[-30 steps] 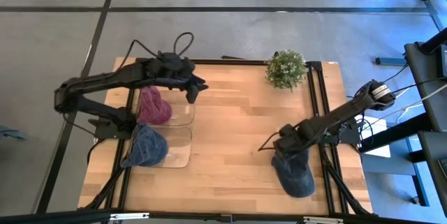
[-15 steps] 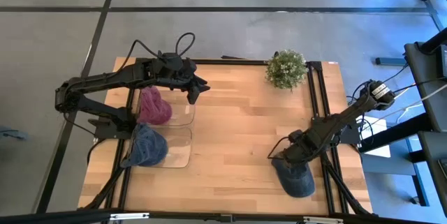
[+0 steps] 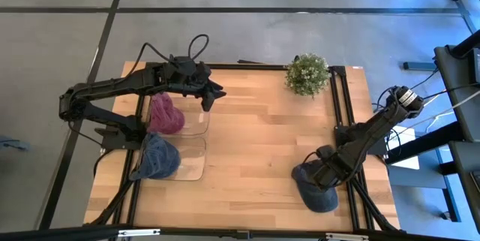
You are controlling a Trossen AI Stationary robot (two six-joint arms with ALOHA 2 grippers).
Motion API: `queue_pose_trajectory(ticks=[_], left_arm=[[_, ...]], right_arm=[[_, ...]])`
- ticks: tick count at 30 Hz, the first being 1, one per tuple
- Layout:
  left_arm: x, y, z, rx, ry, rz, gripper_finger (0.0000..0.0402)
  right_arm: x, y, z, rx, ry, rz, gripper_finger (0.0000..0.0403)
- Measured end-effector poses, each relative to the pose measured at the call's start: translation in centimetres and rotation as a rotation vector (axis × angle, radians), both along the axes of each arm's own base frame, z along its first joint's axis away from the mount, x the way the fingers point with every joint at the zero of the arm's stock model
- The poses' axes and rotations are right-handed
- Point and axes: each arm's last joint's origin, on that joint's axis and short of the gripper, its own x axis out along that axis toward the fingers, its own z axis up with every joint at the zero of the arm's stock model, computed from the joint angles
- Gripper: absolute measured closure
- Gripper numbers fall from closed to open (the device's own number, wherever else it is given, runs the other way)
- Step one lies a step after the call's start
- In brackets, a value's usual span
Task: Pick & Place hat
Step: Put the blue cap into the bottom transparent bin
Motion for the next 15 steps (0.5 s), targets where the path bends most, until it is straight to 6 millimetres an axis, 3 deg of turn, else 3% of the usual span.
queue_pose_trajectory(ticks=[7,15], left_arm=[[0.0,0.0,0.0,0.0,0.0,0.001,0.0252],[0.0,0.01,-0.01,0.001,0.001,0.002,0.0251]], right_arm=[[0.13,0.12,-0.01,0.014,-0.019,0.044,0.0258],[0.13,0.12,-0.01,0.014,-0.019,0.039,0.0147]])
